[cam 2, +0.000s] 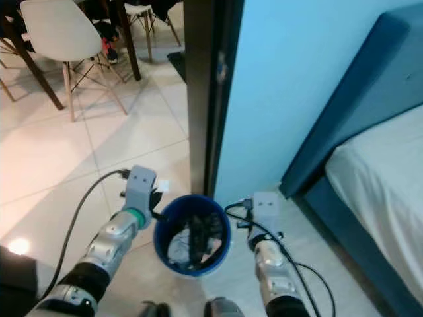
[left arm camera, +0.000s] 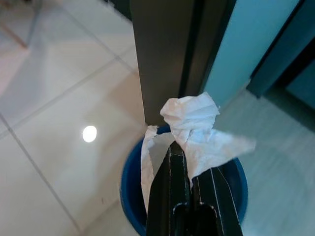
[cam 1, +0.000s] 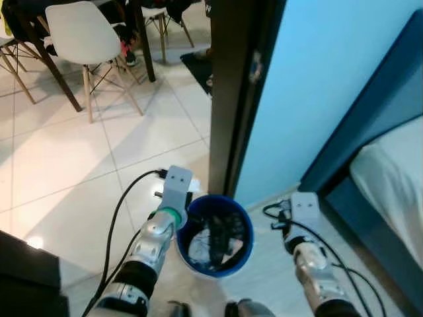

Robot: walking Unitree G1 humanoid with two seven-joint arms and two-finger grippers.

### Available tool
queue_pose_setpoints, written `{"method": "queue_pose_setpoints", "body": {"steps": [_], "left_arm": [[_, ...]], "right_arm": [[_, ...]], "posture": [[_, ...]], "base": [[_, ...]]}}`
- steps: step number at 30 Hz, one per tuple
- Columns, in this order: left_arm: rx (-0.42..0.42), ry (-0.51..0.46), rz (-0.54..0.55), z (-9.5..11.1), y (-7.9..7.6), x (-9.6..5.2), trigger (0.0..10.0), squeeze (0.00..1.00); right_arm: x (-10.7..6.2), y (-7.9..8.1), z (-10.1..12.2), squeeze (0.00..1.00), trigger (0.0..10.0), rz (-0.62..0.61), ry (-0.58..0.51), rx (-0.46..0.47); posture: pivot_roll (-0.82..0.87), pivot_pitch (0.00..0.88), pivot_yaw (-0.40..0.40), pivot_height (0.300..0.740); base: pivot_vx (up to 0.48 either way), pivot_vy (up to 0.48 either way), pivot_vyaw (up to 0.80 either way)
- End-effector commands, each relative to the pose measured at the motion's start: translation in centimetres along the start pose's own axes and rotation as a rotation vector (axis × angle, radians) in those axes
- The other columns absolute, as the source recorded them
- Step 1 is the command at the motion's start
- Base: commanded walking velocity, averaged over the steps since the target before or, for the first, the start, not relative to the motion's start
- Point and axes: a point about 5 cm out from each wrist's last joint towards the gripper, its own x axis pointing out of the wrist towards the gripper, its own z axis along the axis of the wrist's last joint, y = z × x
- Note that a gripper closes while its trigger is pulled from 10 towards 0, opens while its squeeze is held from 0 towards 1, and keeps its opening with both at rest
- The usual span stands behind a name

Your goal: Clean up the room

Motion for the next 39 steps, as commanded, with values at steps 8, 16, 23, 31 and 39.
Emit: {"method": "queue_pose_setpoints", "body": {"steps": [8, 16, 23, 31, 39], "left_arm": [[-0.013, 0.050, 0.029, -1.3, 0.5, -0.3, 10.0, 0.00], [0.002, 0.058, 0.039, -1.2, 0.5, -0.2, 10.0, 0.00], [0.071, 0.081, 0.014, -1.6, 0.3, -0.1, 10.0, 0.00], [0.160, 0.061, -0.019, -0.5, 0.7, 0.5, 10.0, 0.00], [0.166, 0.040, -0.078, -0.1, 0.0, 0.8, 10.0, 0.00]], "right_arm": [[-0.6, 0.3, -1.2, 0.00, 10.0, 0.010, 0.052, 0.003], [-0.6, 0.2, -1.2, 0.00, 10.0, 0.007, 0.053, 0.005], [-0.5, 0.4, -1.1, 0.00, 10.0, 0.013, 0.054, 0.009], [0.1, 0.7, -0.3, 0.00, 10.0, 0.049, 0.050, -0.025], [0.0, 0.8, -0.3, 0.00, 10.0, 0.059, 0.059, -0.056]], "posture": [[-0.02, 0.104, 0.065, 0.740], [-0.02, 0.110, 0.067, 0.740], [-0.01, 0.122, 0.065, 0.740], [-0.02, 0.166, 0.073, 0.740], [-0.04, 0.206, 0.064, 0.740]], "base": [[0.000, 0.395, 0.00], [0.000, 0.000, 0.00], [0.000, 0.000, 0.00], [0.000, 0.000, 0.00], [0.000, 0.000, 0.00]]}}
